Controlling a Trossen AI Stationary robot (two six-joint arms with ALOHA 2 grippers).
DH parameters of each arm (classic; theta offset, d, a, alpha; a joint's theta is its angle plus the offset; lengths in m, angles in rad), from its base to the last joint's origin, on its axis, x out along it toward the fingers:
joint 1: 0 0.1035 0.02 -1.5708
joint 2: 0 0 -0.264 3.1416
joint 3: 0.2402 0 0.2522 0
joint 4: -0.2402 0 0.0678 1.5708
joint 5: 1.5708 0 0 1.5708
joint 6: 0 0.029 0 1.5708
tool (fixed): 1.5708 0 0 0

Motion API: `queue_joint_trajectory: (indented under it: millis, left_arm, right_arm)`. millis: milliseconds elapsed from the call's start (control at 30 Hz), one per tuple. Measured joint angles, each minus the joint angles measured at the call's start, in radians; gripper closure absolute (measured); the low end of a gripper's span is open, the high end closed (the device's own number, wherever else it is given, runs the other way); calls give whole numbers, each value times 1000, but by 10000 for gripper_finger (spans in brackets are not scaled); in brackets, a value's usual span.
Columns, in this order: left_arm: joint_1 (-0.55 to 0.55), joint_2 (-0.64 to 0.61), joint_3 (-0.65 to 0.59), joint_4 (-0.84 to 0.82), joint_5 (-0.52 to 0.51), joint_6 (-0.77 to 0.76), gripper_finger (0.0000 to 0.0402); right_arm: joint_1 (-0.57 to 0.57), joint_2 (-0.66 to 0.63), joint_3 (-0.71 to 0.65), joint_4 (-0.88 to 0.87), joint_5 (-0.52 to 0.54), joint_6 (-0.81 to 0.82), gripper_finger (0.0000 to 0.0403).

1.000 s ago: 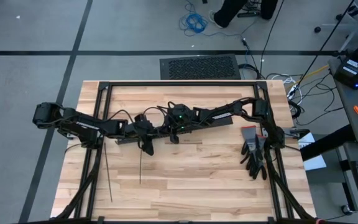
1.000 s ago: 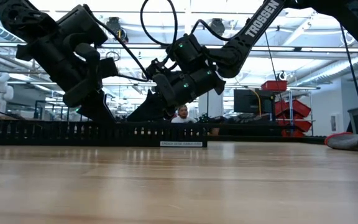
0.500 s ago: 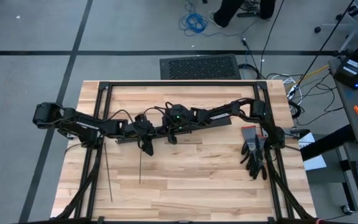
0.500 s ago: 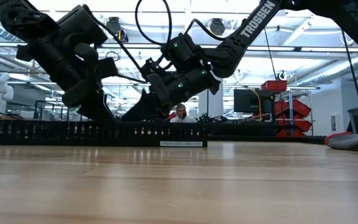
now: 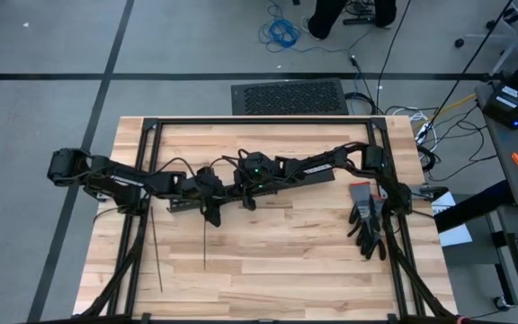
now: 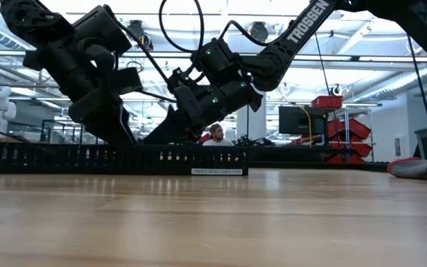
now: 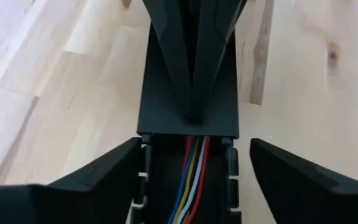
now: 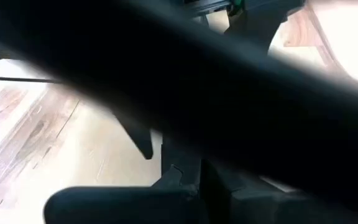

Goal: Ziptie cables
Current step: Close the black cable duct with the cable duct cover

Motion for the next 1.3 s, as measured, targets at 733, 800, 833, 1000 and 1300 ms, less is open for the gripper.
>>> queue_joint_trajectory:
  millis: [733,800,833,1000,1300]
  left_arm:
    - [3,-33,19,-138,-65,-14,87]
    - [3,-33,19,-133,-73,-17,88]
    - [3,-33,19,-133,-73,-19,90]
    - [3,-22,19,-130,-65,-20,129]
    - [-3,73,21,-52,-68,-28,166]
  right_arm:
    - [-1,-1,0,-7,7,4,403]
    - [-1,-1,0,-7,6,8,403]
    - [-1,-1,0,-7,6,8,403]
    - [-2,0,-1,-7,7,11,403]
    - [6,0,-3,10,11,11,403]
